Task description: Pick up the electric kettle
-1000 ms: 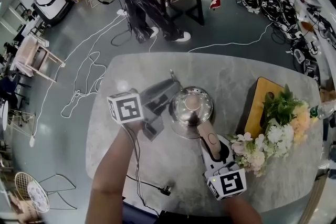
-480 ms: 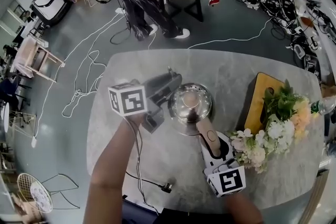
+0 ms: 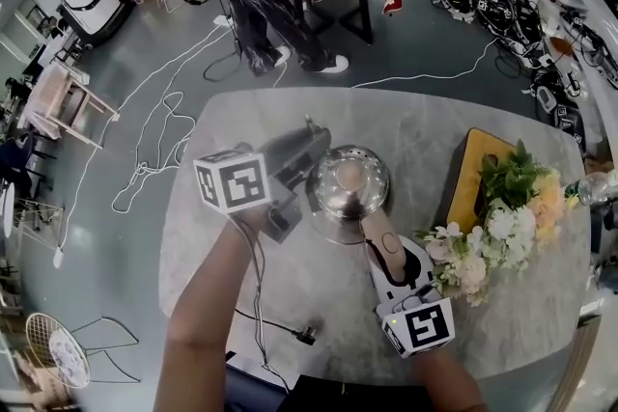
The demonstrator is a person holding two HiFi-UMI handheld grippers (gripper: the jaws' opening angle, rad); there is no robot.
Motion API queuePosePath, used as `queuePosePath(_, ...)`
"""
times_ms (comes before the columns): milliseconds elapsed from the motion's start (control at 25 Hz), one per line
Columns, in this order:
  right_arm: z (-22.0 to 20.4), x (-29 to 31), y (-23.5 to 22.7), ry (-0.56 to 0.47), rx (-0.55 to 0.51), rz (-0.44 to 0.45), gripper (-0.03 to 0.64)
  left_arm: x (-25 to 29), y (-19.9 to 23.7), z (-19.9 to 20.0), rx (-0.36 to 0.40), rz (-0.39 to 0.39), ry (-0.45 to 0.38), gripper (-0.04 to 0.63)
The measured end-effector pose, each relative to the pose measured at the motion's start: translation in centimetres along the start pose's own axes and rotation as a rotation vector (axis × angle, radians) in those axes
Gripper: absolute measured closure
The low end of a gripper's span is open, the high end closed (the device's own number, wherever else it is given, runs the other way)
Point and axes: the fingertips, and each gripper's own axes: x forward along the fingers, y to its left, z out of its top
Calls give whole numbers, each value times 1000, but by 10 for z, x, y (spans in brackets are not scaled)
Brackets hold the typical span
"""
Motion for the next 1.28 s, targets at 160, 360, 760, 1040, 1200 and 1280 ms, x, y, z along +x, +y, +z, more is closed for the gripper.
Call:
queuePosePath(160, 16, -11, 13, -16, -29, 18, 525, -19, -22, 11, -12, -7, -48, 485)
queuePosePath(360, 35, -30, 31, -21, -46, 46, 526, -45, -44, 16, -16, 27, -60, 485)
queuePosePath(760, 53, -74, 83, -21, -55, 127, 526, -114, -80, 2, -54, 108, -90, 485)
queuePosePath(1040, 53, -111, 118, -20, -40, 207, 525, -162, -112, -20, -46, 172, -118, 485)
queuePosePath(1200, 59, -131, 135, -7, -71, 235, 525, -186, -130, -29, -69, 181, -149, 485)
queuePosePath(1280, 62, -142, 141, -1, -78, 246, 525, -195, -139, -34, -78, 187, -155, 485)
